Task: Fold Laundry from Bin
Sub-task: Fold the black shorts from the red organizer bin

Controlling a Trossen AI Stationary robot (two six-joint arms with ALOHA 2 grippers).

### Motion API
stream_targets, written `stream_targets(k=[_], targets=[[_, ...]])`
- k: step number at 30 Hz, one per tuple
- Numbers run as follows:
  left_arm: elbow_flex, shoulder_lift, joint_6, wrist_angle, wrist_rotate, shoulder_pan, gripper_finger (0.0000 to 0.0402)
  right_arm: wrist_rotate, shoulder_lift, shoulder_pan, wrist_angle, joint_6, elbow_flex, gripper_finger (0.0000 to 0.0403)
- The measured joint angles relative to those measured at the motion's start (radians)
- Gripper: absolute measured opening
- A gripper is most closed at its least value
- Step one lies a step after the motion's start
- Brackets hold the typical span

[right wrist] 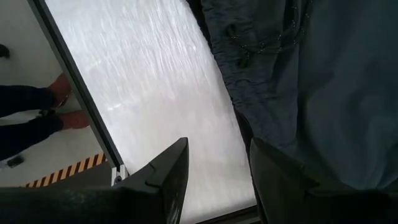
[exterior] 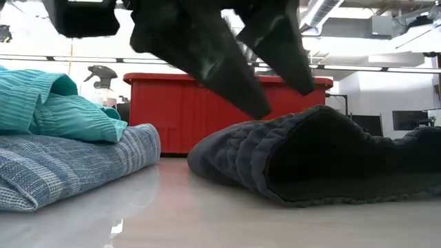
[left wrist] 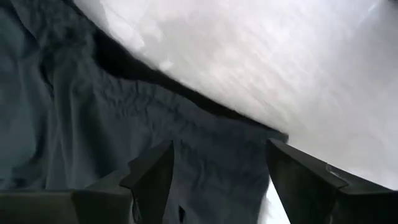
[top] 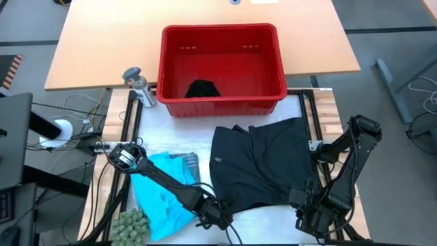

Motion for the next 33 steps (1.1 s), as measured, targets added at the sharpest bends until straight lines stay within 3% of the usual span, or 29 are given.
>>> stream_targets(k=[15, 26, 29, 33], targets=[[0.0, 0.027, 0.086, 0.02, 0.097, 0.023, 0.0242, -0.001, 0.0, 0.0, 0.001, 0.001, 0.0, 0.0196], [0.001, 0.081, 0.08, 0.054, 0.094, 0.027, 0.0239, -0.001, 0.0, 0.005, 0.0, 0.0, -0.001, 0.0196], [0.001, 0.084, 0.085, 0.037, 0.085, 0.028, 0.0213, -0.001, 0.0, 0.005, 0.002, 0.0, -0.001, 0.0196], [0.001, 0.084, 0.081, 0.032, 0.053, 0.032, 0.0133, -0.001, 0.0, 0.005, 0.004, 0.0, -0.001, 0.0196]])
